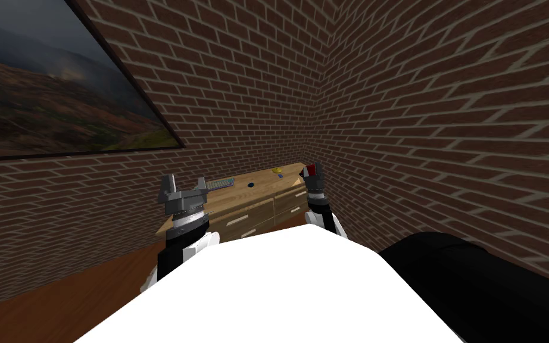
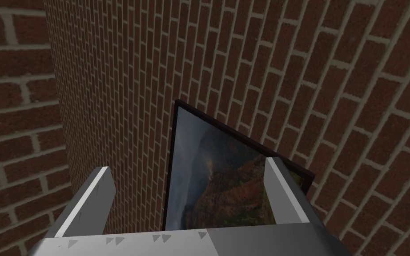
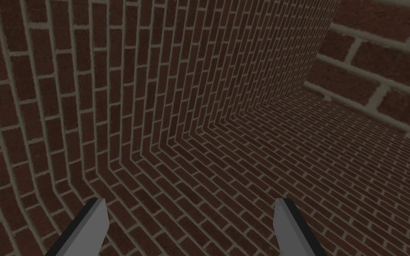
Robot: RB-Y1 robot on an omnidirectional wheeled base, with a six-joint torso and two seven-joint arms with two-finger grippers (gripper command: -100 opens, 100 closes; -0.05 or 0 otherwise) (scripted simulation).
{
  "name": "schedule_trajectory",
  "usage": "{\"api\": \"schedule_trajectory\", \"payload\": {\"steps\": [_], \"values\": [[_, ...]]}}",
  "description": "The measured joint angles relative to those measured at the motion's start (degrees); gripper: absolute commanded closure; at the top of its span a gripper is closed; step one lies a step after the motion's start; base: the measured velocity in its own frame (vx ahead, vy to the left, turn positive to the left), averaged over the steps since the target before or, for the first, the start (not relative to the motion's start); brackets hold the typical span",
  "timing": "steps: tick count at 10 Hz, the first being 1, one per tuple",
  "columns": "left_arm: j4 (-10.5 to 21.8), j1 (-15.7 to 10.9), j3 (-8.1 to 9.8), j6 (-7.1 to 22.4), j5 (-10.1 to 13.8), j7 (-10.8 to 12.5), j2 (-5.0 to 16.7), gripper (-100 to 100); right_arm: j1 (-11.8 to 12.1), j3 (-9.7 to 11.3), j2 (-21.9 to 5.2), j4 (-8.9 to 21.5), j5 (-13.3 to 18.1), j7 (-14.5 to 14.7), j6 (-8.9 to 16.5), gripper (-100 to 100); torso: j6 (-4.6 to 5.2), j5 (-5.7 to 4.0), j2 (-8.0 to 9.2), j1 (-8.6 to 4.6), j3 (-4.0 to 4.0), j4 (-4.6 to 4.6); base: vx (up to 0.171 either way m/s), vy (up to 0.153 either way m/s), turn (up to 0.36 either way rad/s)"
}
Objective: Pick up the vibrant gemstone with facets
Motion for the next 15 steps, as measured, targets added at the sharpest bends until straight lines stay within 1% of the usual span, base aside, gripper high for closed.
{"api": "schedule_trajectory", "payload": {"steps": [1,4,6,8,9,10,11,12,13,14,15], "values": [[0.1,-0.4,-0.13,0.9,-0.2,0.4,1.3,-100,0.0,0.0,0.0,0.0,0.0,0.0,0.0,0,0.01,0.00,0.07,0.03,0.03,0.01,-0.048,0.010,-0.031],[0.3,-2.2,0.27,5.4,-0.3,2.6,5.1,-100,0.0,0.0,0.0,0.0,0.0,0.0,0.0,0,0.01,0.01,0.21,0.04,0.12,0.05,-0.051,0.006,-0.028],[0.4,-3.0,0.61,8.1,-0.3,3.7,6.5,-100,0.0,0.0,0.0,0.0,0.0,0.0,0.0,0,0.01,0.01,0.14,0.03,0.08,0.03,-0.030,0.005,-0.024],[0.5,-3.9,0.71,10.7,-0.5,4.7,7.4,-100,0.0,0.0,0.0,0.0,0.0,0.0,0.0,0,0.01,0.00,0.12,0.01,0.07,0.03,-0.043,0.001,-0.054],[0.7,-4.7,1.02,12.3,-0.5,5.7,8.3,-100,0.0,0.0,0.0,0.0,0.0,0.0,0.0,0,0.01,0.00,0.17,0.02,0.10,0.04,-0.038,0.002,-0.019],[0.8,-5.0,1.09,13.7,-0.6,6.3,8.6,-100,0.0,0.0,0.0,0.0,0.0,0.0,0.0,0,-0.01,0.01,0.15,0.01,0.09,0.04,-0.041,0.001,-0.039],[0.9,-6.0,1.30,15.5,-0.7,7.0,9.2,-100,0.0,0.0,0.0,0.0,0.0,0.0,0.0,0,0.01,0.00,0.15,0.01,0.08,0.03,-0.032,0.000,-0.027],[0.9,-6.3,1.45,17.2,-0.7,7.5,9.5,-100,0.0,0.0,0.0,0.0,0.0,0.0,0.0,0,-0.01,0.00,0.12,0.01,0.07,0.03,-0.032,-0.002,-0.041],[1.3,-7.2,1.91,18.8,-0.6,8.3,10.2,-100,0.0,0.0,0.0,0.0,0.0,0.0,0.0,0,0.01,0.00,0.11,0.01,0.07,0.03,-0.030,-0.003,-0.033],[1.3,-7.5,1.90,20.4,-0.7,8.8,10.3,-100,0.0,0.0,0.0,0.0,0.0,0.0,0.0,0,0.00,0.00,0.11,0.00,0.06,0.03,-0.038,-0.008,-0.077],[1.5,-8.3,2.48,22.2,-0.6,9.7,11.1,-100,0.0,0.0,0.0,0.0,0.0,0.0,0.0,0,0.01,0.00,0.13,-0.01,0.07,0.03,-0.032,-0.006,-0.026]]}}
